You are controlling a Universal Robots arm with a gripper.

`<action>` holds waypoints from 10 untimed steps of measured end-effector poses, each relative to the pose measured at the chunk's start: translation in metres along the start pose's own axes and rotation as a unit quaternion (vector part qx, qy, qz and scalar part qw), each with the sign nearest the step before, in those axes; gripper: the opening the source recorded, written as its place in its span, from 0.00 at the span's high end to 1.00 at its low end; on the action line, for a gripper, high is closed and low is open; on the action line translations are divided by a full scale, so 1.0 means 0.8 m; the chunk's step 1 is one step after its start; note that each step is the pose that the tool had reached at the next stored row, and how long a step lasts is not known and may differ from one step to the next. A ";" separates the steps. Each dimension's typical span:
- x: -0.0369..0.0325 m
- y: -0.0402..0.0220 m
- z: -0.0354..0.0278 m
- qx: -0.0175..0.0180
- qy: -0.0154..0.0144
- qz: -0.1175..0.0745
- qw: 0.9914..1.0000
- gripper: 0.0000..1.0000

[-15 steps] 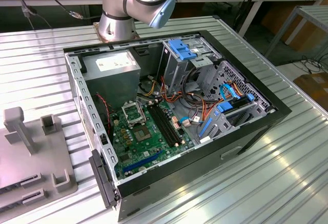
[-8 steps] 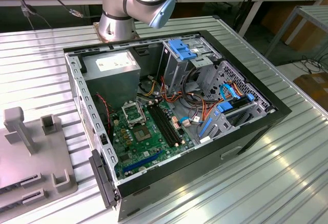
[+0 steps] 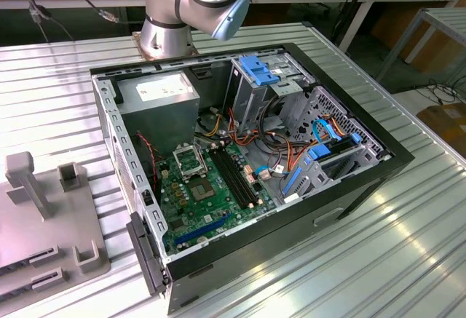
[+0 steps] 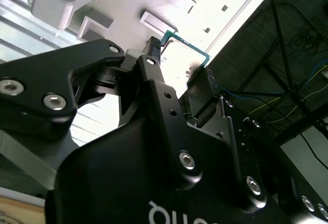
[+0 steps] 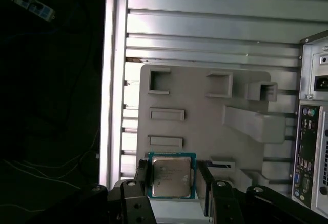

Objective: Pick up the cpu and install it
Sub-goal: 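Pick up the cpu and move it towards the insertion slot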

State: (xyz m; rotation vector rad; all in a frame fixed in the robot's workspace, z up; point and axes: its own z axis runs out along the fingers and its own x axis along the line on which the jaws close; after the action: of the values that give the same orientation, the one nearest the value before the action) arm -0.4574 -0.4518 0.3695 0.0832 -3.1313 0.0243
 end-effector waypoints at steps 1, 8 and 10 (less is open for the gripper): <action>0.0000 0.0000 -0.0008 0.000 0.000 0.000 1.000 0.53; -0.0022 -0.0006 -0.0270 0.000 0.002 0.000 1.000 0.53; -0.0040 -0.0006 -0.0270 0.000 0.002 0.000 1.000 0.53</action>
State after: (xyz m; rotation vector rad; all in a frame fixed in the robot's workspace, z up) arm -0.4540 -0.4518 0.3911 0.0832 -3.1278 0.0240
